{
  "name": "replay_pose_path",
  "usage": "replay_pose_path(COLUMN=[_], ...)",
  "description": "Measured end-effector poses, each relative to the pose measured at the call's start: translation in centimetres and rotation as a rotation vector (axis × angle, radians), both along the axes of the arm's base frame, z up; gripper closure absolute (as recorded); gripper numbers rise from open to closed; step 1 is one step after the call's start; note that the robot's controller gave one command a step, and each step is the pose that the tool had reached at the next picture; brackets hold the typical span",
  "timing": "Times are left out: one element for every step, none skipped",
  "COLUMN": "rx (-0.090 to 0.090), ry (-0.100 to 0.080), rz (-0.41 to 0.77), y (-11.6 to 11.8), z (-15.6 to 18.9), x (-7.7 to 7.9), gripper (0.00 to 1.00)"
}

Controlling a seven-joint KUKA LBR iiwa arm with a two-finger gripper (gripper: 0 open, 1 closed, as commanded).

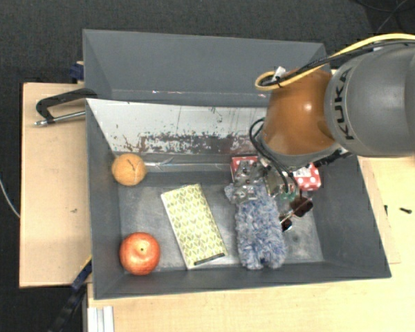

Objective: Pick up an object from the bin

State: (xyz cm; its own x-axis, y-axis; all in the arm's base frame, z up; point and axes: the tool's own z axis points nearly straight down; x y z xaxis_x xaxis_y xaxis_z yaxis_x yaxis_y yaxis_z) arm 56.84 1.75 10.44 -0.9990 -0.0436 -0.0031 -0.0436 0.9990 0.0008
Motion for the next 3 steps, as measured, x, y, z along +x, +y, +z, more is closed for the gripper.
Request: replay_pose_path(rx=[0.0,0.0,0.0], ry=[-0.004,-0.003,-0.003], rz=[-0.001,-0.002,-0.002], y=[0.0,0.0,0.0], z=[1.0,1.8,2.5], x=[0.1,0.1,0.1], gripper=[1.0,1.0,1.0])
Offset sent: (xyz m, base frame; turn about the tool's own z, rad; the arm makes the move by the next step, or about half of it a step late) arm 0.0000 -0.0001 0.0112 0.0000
